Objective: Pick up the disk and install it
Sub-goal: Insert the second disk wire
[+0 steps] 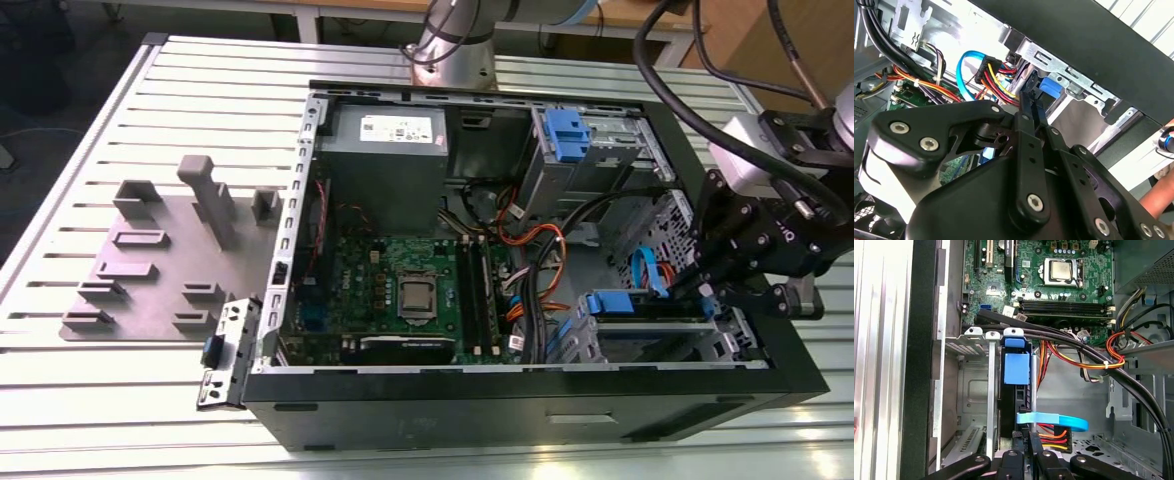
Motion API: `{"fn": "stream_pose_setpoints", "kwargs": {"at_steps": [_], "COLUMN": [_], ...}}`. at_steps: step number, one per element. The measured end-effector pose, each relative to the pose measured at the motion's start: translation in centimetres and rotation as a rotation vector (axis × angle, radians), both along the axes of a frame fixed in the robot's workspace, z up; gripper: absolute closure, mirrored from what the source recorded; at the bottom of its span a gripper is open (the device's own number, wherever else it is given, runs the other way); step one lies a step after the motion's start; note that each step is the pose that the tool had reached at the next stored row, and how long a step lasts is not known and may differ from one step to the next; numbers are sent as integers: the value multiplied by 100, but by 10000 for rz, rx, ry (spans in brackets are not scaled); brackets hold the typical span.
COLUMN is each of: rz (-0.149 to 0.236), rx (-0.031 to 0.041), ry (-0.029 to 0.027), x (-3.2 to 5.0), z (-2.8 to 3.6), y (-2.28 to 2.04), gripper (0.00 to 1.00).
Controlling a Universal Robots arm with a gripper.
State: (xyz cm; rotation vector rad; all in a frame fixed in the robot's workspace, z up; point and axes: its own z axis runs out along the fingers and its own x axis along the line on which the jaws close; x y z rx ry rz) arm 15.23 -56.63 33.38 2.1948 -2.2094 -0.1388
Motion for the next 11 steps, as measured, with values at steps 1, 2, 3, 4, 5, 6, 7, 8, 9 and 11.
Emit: {"fn": "stream_pose_setpoints", "kwargs": {"at_steps": [1, 2, 3, 4, 5, 6, 7, 8, 9, 11], "rz": [-1, -1, -1, -1, -1, -1, -1, -1, -2, -2], "rx": [1, 2, 2, 2, 2, 2, 2, 3, 4, 5], "ry": [0, 0, 0, 0, 0, 1, 0, 0, 0, -2], "x": [0, 0, 0, 0, 0, 0, 0, -1, -3, -8], "z": [-1, -2, -3, -2, -3, -3, -3, -3, -4, -5], "y": [0, 0, 0, 0, 0, 0, 0, 0, 0, 0], "gripper": [83, 83, 83, 83, 83, 83, 83, 83, 83, 83]}}
